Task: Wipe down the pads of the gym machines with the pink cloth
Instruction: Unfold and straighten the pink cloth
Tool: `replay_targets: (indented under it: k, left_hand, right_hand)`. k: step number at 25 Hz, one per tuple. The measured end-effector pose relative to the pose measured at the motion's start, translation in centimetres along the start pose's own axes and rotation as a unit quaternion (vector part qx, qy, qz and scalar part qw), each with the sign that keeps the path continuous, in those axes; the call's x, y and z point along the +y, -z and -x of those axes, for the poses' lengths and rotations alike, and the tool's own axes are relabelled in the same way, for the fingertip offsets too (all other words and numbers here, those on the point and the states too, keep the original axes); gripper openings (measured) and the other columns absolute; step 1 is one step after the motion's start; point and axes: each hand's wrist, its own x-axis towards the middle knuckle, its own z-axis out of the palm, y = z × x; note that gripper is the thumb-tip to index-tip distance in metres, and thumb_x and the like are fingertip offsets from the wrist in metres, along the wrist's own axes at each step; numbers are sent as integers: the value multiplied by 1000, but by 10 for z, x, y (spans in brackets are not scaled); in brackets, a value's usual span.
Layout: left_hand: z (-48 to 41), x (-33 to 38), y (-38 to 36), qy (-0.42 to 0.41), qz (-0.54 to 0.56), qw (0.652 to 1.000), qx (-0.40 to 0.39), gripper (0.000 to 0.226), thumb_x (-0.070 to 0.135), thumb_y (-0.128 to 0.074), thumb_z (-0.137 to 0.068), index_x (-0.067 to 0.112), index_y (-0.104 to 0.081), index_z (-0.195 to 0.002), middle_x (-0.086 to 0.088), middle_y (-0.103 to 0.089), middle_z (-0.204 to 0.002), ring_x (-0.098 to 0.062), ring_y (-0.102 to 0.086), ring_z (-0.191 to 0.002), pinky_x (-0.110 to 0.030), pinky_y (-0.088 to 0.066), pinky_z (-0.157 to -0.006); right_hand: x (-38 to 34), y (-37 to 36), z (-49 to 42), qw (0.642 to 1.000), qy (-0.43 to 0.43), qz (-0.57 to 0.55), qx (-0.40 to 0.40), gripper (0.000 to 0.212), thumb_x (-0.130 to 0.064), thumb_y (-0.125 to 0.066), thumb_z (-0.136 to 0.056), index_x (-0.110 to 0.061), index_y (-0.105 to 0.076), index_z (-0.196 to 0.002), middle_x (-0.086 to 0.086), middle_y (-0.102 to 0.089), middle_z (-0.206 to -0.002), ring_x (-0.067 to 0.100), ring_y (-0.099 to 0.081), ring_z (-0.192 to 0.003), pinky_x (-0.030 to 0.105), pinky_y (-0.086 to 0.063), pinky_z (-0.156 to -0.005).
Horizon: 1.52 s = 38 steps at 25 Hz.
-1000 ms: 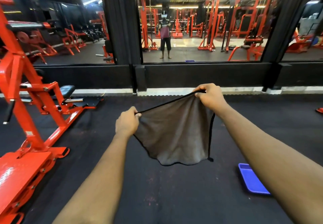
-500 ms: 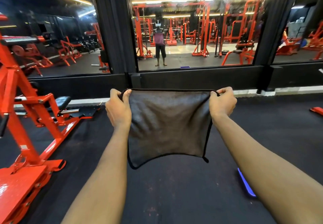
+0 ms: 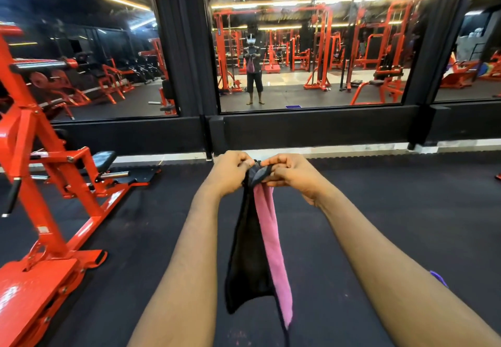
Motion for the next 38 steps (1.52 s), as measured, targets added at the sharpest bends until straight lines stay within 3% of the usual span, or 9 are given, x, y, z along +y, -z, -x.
replay_targets:
  k: [2,8,14,17,23,26,29,35,38]
  left_hand:
    - [0,-4,4,-4,4,1000,-12,26,15,-54,-100,16,-67,-78,-9,-63,-66,-18,-58,-58,-41,-60,-62]
    - [-4,-6,11,-27,12,998,-63,25,15,-50,-102,8,-69,-88,-22,-69,-82,-15,-57,-65,-40,-57,-66]
    - [-11,-14,20,-35,23,993,-108,20,37,-70,-84,20,-71,-93,-9,-72,-84,-20,-67,-80,-40,-55,-77]
    - [-13,-17,22,-57,-5,996,-73,6,18,-68,-90,19,-72,-95,3,-74,-89,-12,-70,-90,-35,-56,-87]
    - [-19,-31,38,-28,-41,996,76,17,8,-56,-98,19,-69,-98,5,-71,-93,-7,-64,-89,-18,-50,-79]
    - [-19,-32,32,-32,-34,991,125,19,5,-53,-98,16,-68,-98,3,-69,-89,-5,-62,-85,-13,-47,-71]
    - [-18,-48,35,-5,-29,983,179,17,3,-53,-97,14,-67,-98,1,-66,-83,-12,-61,-79,-30,-51,-76]
    - [-16,-56,43,4,-24,983,184,15,6,-56,-98,14,-68,-101,2,-67,-87,-11,-63,-85,-27,-51,-79]
    - [-17,-57,51,6,-11,980,197,13,7,-57,-98,14,-68,-101,5,-68,-88,-3,-62,-86,-21,-50,-81]
  right_hand:
    - [2,-3,-5,1000,18,9,8,30,13,-50,-90,-4,-70,-104,18,-76,-93,27,-76,-85,34,-62,-80]
    - [10,-18,-17,991,79,54,94,10,-2,-75,-86,-5,-66,-88,12,-70,-65,24,-65,-49,29,-53,-48]
    - [16,-12,-38,971,102,171,132,27,-28,-87,-76,-15,-66,-66,-9,-56,-58,1,-47,-54,17,-39,-55]
    - [17,-3,-41,981,70,172,63,33,-40,-86,-77,-12,-70,-69,-9,-61,-60,1,-50,-58,16,-40,-58]
    - [41,18,-45,955,-34,284,-74,17,-28,-86,-78,-16,-74,-75,-9,-67,-67,1,-54,-63,24,-43,-65]
    - [48,9,-52,928,43,369,29,18,-28,-85,-77,-15,-73,-77,0,-66,-81,15,-59,-79,29,-41,-66]
    - [44,13,-56,930,97,308,175,20,-31,-88,-74,-18,-72,-72,-1,-51,-90,11,-52,-82,23,-40,-68]
    - [22,17,-66,946,95,250,180,9,-18,-79,-80,-21,-74,-73,-12,-66,-67,-3,-60,-59,18,-44,-63]
    - [13,19,-71,967,99,153,176,13,-9,-80,-82,-20,-74,-83,-6,-73,-79,-1,-67,-72,17,-51,-68]
